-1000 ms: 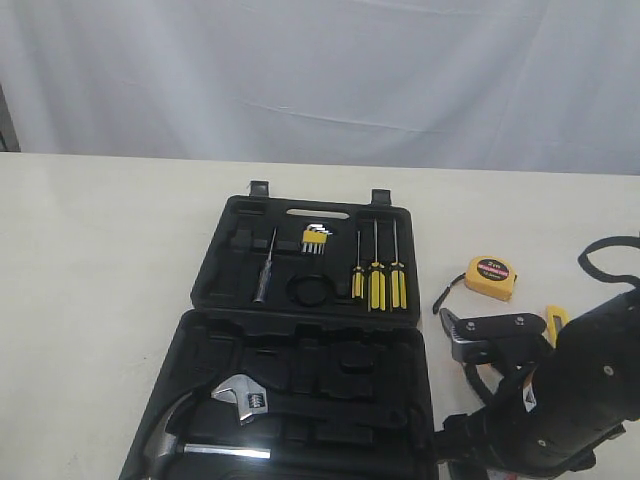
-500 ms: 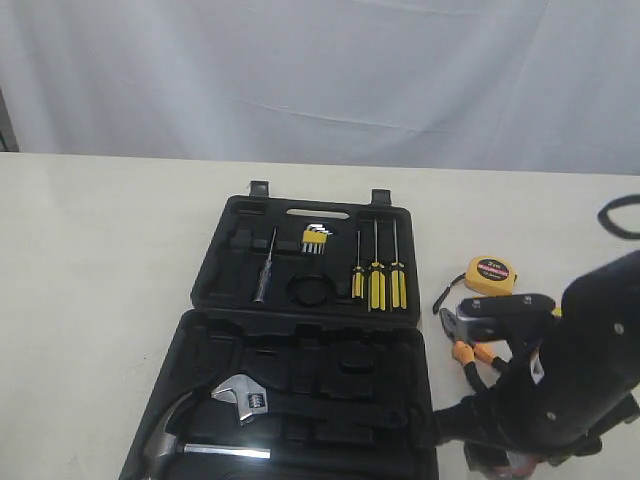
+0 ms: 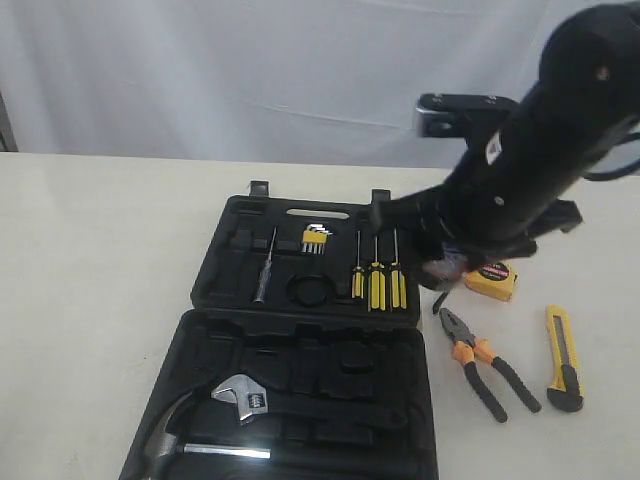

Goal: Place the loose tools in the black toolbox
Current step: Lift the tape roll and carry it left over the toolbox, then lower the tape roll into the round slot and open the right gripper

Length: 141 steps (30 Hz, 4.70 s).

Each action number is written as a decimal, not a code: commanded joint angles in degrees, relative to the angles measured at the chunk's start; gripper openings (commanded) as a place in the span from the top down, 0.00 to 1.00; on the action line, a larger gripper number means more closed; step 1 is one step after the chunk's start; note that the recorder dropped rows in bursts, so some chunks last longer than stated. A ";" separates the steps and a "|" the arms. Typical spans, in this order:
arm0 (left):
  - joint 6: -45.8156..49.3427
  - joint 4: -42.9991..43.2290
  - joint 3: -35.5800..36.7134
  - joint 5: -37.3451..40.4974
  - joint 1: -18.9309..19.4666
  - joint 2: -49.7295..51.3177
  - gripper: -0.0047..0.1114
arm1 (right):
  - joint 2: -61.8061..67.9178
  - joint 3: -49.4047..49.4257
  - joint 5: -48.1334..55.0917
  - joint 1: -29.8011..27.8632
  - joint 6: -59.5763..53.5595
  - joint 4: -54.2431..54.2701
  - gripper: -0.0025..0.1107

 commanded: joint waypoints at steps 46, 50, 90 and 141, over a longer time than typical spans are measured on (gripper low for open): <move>-0.07 -0.14 0.12 -0.03 -0.12 -0.16 0.96 | 43.25 -34.66 -0.17 8.22 -5.49 -6.29 0.84; -0.07 -0.14 0.12 -0.03 -0.12 -0.16 0.96 | 43.25 -34.66 1.64 8.22 -5.49 -6.29 0.84; -0.07 -0.14 0.12 -0.03 -0.12 -0.16 0.96 | 34.75 -35.04 7.75 8.22 -5.68 -11.74 0.73; -0.07 -0.14 0.12 -0.03 -0.12 -0.16 0.96 | 38.61 -35.04 -0.24 8.08 -13.84 -3.16 0.98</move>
